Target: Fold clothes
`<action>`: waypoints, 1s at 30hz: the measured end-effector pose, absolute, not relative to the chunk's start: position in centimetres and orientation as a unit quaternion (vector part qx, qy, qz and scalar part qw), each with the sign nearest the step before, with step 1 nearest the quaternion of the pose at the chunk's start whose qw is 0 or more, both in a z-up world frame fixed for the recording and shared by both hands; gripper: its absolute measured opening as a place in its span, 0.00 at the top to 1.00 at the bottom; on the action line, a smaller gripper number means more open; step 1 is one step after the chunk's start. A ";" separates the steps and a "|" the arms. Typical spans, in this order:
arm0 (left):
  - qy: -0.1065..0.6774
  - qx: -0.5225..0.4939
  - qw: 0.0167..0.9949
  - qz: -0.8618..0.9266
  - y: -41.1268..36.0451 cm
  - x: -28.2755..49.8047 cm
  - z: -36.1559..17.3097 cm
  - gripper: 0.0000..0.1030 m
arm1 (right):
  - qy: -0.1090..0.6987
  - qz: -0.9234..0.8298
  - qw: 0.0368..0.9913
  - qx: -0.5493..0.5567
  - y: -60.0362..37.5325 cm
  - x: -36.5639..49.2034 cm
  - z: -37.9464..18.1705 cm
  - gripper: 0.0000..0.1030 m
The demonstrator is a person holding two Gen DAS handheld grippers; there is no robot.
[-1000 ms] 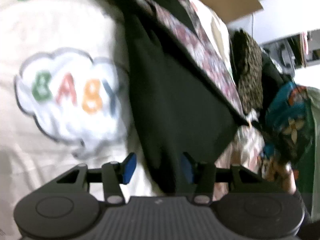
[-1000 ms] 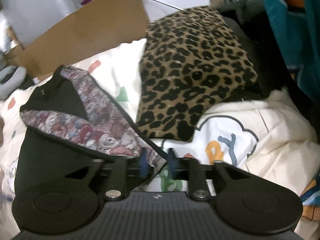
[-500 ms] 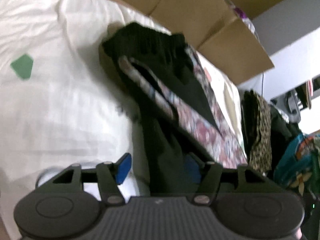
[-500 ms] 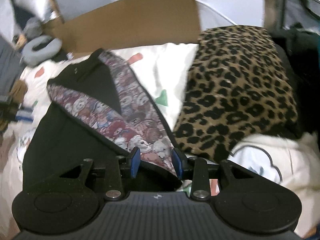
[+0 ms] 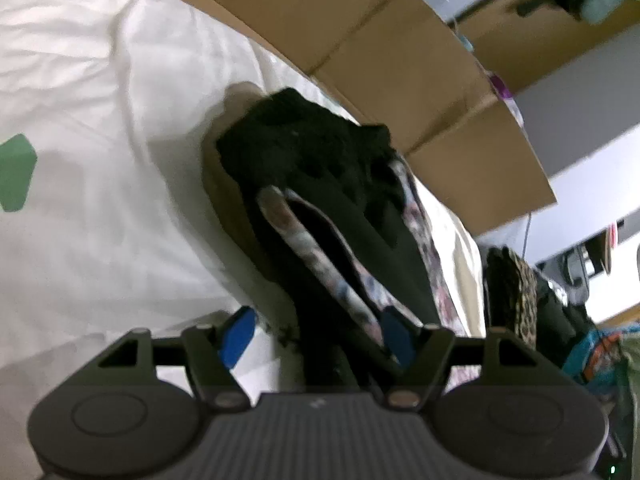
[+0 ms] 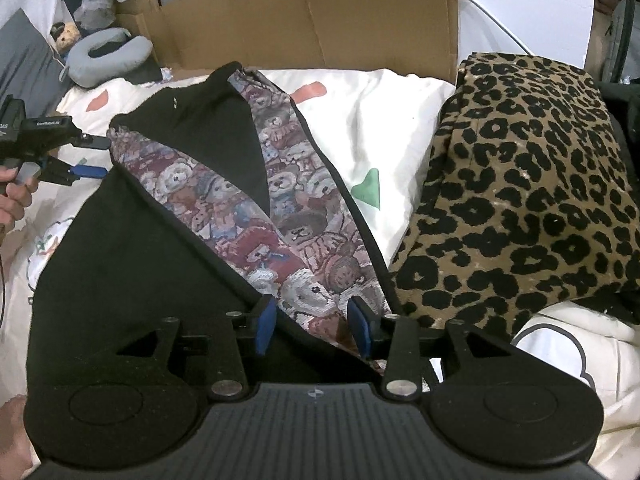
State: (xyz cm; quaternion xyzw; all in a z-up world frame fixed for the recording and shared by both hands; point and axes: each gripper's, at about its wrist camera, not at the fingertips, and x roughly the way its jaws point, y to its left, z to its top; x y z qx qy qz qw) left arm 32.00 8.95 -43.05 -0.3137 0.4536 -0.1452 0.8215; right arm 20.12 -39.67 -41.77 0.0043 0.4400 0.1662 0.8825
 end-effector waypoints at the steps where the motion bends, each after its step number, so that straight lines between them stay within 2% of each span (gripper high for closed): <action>1: 0.451 -0.322 0.820 -0.144 9.1 32.1 -43.2 0.30 | 0.441 0.167 0.882 0.004 -39.6 20.2 -41.9 0.55; 5: 0.432 -0.346 0.821 -0.140 9.7 32.6 -43.3 0.31 | 0.447 0.171 0.878 -0.011 -39.2 20.0 -42.4 0.55; 8: 0.424 -0.359 0.819 -0.141 9.9 33.0 -43.1 0.38 | 0.449 0.173 0.876 -0.021 -39.0 19.8 -42.8 0.53; 13: 0.423 -0.362 0.820 -0.136 9.6 33.8 -42.1 0.74 | 0.446 0.170 0.878 -0.032 -38.9 19.5 -43.0 0.51; 16: 0.423 -0.361 0.822 -0.125 9.3 34.2 -41.1 0.84 | 0.444 0.168 0.880 -0.038 -38.8 19.4 -43.0 0.51; 22: 0.428 -0.326 0.833 -0.126 7.6 35.6 -38.0 0.89 | 0.437 0.168 0.883 -0.040 -38.9 18.9 -42.9 0.51; 30: 0.431 -0.309 0.838 -0.126 5.2 38.3 -36.2 0.92 | 0.430 0.162 0.888 0.004 -40.7 18.3 -42.7 0.52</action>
